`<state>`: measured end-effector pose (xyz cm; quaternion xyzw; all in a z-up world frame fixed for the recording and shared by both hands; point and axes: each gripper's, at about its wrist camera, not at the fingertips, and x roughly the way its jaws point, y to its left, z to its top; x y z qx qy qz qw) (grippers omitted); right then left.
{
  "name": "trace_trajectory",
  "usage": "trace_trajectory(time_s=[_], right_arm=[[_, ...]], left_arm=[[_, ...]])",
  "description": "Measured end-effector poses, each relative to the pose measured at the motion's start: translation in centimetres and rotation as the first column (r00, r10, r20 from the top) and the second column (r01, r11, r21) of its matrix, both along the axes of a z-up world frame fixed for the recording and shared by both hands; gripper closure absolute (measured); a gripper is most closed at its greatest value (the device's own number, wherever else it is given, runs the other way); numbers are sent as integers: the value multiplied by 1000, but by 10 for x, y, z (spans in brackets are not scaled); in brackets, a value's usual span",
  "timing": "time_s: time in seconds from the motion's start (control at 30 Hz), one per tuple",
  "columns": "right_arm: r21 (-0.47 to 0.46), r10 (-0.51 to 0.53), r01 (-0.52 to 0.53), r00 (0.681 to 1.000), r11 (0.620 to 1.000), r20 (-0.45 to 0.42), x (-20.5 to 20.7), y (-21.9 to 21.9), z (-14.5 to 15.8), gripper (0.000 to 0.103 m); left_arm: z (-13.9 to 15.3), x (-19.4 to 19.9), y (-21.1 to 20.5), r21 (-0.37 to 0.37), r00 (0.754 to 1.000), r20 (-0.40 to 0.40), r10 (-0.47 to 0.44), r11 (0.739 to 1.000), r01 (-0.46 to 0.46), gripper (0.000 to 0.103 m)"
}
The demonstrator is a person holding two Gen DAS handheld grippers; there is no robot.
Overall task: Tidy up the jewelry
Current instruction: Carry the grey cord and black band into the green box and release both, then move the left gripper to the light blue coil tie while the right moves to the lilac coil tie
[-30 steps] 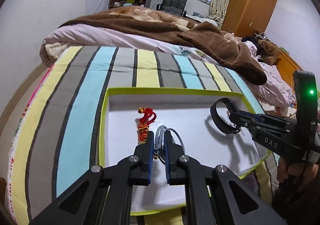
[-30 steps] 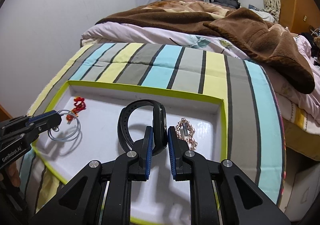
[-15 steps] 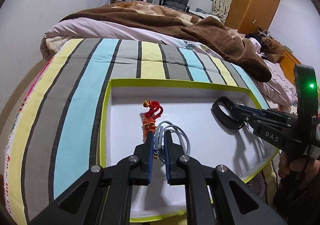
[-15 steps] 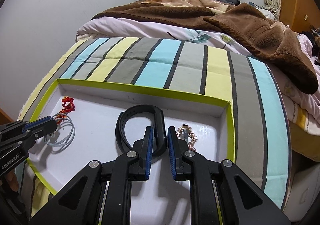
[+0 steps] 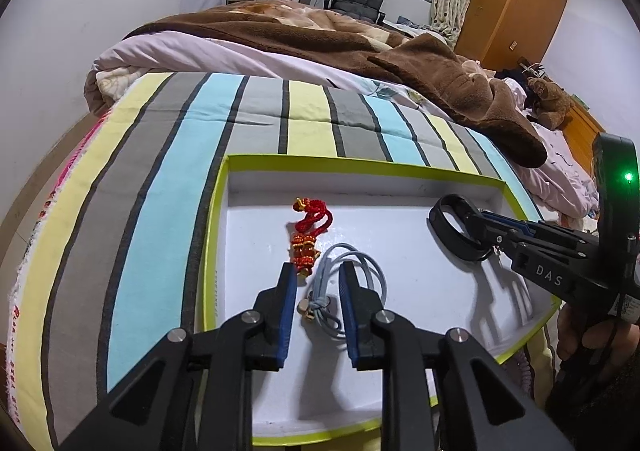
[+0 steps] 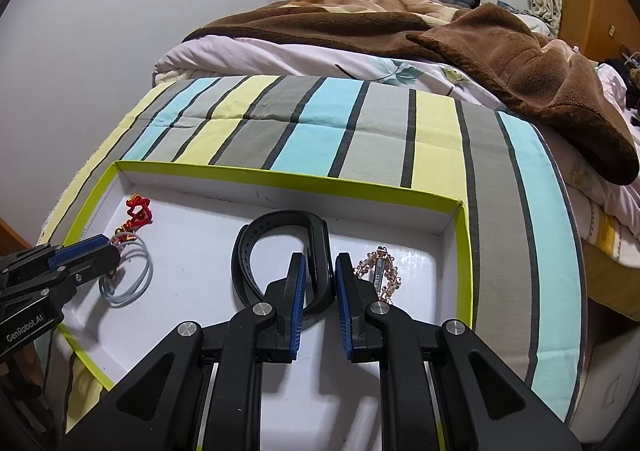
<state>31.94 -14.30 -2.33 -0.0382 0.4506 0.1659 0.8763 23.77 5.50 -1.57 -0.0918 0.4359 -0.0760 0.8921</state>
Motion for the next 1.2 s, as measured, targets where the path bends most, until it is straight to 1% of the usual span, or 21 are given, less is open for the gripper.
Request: trace_trajectory(time_s=[0.1,0.17,0.27,0.33,0.43,0.5,0.53,0.57,0.83,0.93,1.0,1.1,1.2], right_arm=[[11,0,-1,1000,1000,8,-1,-1,2,86],[18,1,-1,1000,1000,12,-3,-1,4,83],[24,1,-1,1000,1000,19,-6,-2,7,82],[29,-2,1,1000,1000,29,-9,-2,9,82],[49,-7,5,999,999,37,-14,-6,15,81],[56,-10,7,999,998,51,-20,-9,21,72],[62,-10,7,998,998,60,-24,-11,24,62],[71,-9,4,998,997,69,-28,-13,28,59],[85,-6,-3,995,996,102,-60,-22,45,59],[96,-7,-3,994,995,108,-72,-28,47,59],[99,-6,-5,994,995,109,-82,-31,48,59],[104,7,-19,993,994,114,-97,-35,47,59],[100,19,-31,993,995,115,-109,-38,45,59]], left_arm=[[0,0,-1,6,1000,-2,1,1000,-1,76],[1,-1,-1,-1,1000,-2,-1,1000,1,71],[4,-4,-1,-2,1000,1,3,1000,-3,68],[6,-7,-1,2,1000,5,9,1000,-9,66],[12,-14,-1,-14,1000,14,6,1000,-6,65],[17,-19,-1,-10,1000,25,11,1000,-11,64],[20,-23,-1,-7,999,32,15,1000,-15,62],[22,-27,-1,-7,999,38,16,1000,-15,61],[39,-58,1,-11,997,80,14,1000,-13,58],[43,-72,2,5,995,99,26,1000,-26,57],[44,-78,2,16,994,102,39,999,-41,58],[41,-89,2,3,995,90,36,999,-37,57],[39,-99,2,14,995,98,32,999,-34,57]])
